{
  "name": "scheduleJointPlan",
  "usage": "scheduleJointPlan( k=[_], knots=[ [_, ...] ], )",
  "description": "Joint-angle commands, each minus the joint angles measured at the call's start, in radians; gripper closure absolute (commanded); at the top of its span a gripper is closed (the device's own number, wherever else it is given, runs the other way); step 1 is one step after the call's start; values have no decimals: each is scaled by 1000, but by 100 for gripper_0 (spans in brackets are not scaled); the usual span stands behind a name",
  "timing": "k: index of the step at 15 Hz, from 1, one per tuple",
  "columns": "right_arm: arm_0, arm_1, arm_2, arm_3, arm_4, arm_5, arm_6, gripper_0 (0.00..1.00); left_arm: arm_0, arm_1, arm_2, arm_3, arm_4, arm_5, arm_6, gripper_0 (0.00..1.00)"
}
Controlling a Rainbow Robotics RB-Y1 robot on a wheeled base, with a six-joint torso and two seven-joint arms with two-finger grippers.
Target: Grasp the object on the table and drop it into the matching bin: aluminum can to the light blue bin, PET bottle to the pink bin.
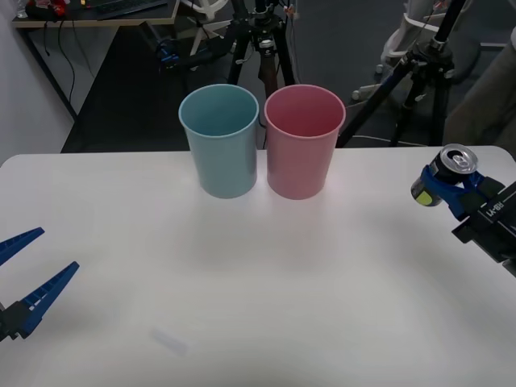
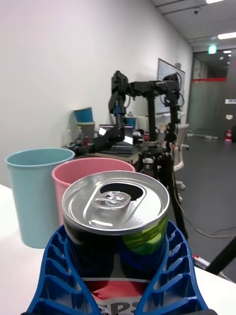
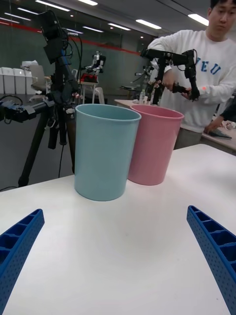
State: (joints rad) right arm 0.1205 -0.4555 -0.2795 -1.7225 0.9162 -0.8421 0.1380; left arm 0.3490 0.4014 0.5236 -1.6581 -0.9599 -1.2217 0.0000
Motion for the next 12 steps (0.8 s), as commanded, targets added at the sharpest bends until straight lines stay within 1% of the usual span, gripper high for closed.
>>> scheduleJointPlan(
  k=[1,2,4,5,7,10,12],
  knots=[
    [-5,-8,-47,-38,3,-103,-84,100,0,0,0,0,0,0,0,0],
    [-10,-14,-47,-55,3,-124,-113,100,0,0,0,0,0,0,0,0],
    [-33,-14,-23,-106,40,-135,-176,100,0,0,0,0,0,0,0,0],
    [-52,-12,0,-120,56,-127,-186,100,0,0,0,0,0,0,0,0],
    [-114,-8,79,-123,86,-94,-192,100,0,0,0,0,0,0,0,0],
    [-205,-8,227,-121,121,35,-198,100,0,0,0,0,0,0,0,0],
    [-259,-8,313,-121,121,123,-202,100,0,0,0,0,0,0,0,0]
  ],
)
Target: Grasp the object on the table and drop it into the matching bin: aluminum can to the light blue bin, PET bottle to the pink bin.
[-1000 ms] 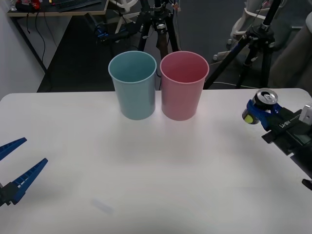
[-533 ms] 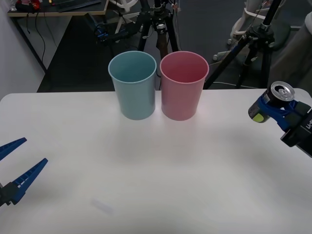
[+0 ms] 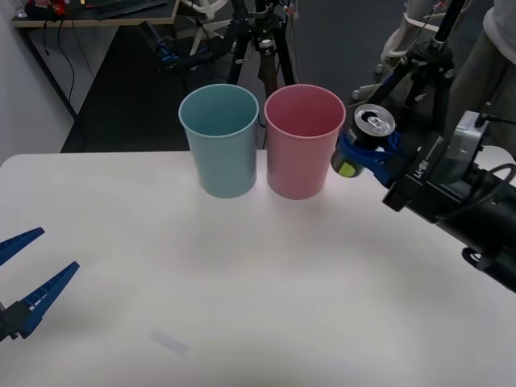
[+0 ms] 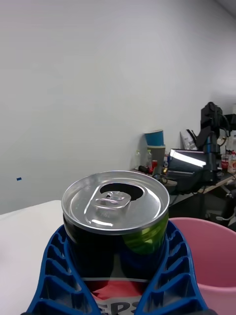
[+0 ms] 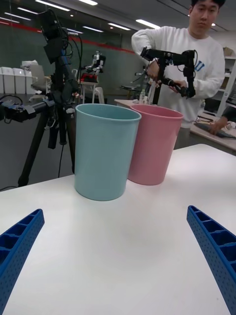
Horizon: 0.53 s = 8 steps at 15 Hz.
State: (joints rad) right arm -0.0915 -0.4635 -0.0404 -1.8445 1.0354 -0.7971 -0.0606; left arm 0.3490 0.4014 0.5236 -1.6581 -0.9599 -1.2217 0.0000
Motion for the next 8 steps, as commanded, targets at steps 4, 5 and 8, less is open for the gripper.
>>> scheduleJointPlan(
  k=[4,5,8],
  knots=[
    [-160,2,234,1,8,297,-13,100,0,0,0,0,0,0,0,0],
    [-182,3,264,1,11,349,-15,100,0,0,0,0,0,0,0,0],
    [-271,26,352,45,12,473,-25,100,0,0,0,0,0,0,0,0]
  ],
)
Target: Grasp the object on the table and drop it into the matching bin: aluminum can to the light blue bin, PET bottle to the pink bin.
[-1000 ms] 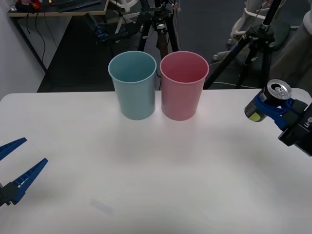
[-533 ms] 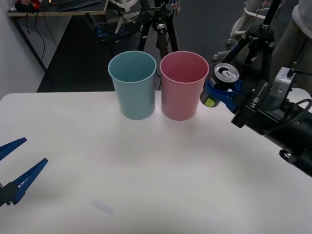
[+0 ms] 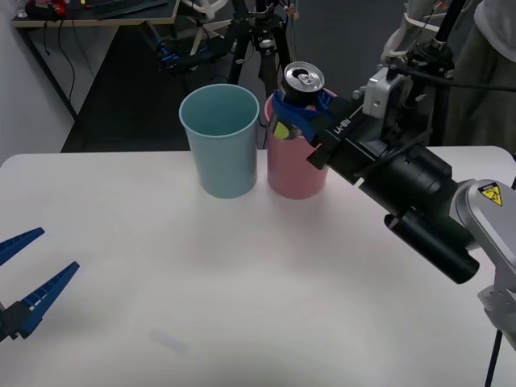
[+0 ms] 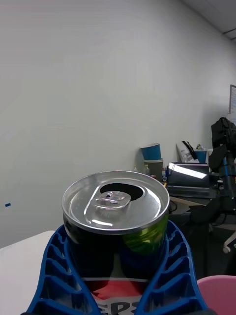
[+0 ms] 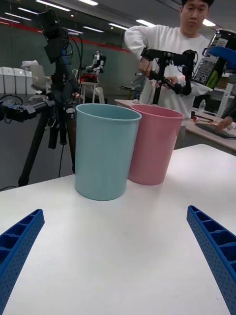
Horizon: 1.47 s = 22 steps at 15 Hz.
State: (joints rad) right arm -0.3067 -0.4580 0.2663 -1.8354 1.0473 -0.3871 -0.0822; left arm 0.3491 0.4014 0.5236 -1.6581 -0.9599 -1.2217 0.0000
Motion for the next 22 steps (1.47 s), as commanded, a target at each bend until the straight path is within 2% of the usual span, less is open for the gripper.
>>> scheduleJointPlan(
  k=[1,5,8,14,22],
  knots=[
    [-80,48,51,64,13,73,1,100,0,0,0,0,0,0,0,0],
    [-195,193,51,232,157,116,-10,100,0,0,0,0,0,0,0,0],
    [-295,252,60,374,183,160,-4,100,0,0,0,0,0,0,0,0],
    [-483,272,146,590,177,314,-13,100,0,0,0,0,0,0,0,0],
    [-624,340,152,815,178,386,2,100,0,0,0,0,0,0,0,0]
  ],
)
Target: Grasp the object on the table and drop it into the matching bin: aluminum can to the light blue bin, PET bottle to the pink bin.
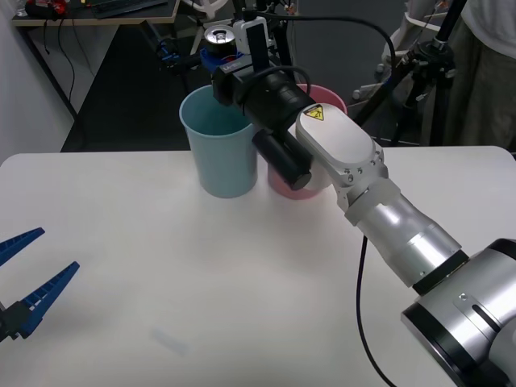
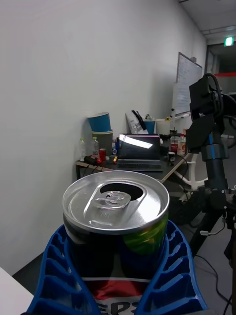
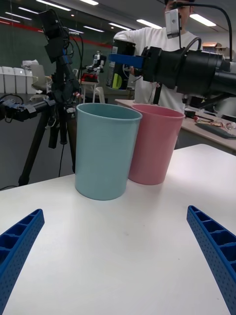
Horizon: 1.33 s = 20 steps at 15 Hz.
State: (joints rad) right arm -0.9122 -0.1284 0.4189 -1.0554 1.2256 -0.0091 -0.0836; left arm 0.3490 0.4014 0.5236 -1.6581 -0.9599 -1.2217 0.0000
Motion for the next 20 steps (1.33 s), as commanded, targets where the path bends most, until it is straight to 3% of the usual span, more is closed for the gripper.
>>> scheduleJointPlan(
  k=[1,4,5,6,7,20],
  knots=[
    [-19,12,0,35,0,11,2,100,0,0,0,0,0,0,0,0],
    [-17,12,9,34,-5,11,1,100,0,0,0,0,0,0,0,0],
    [-17,12,12,35,-8,11,4,95,0,0,0,0,0,0,0,0],
    [-17,12,20,35,-9,9,2,69,0,0,0,0,0,0,0,0],
    [-17,12,26,35,-9,8,5,0,0,0,0,0,0,0,0,0],
    [-16,12,26,29,-29,-12,22,0,0,0,0,0,0,0,0,0]
  ],
)
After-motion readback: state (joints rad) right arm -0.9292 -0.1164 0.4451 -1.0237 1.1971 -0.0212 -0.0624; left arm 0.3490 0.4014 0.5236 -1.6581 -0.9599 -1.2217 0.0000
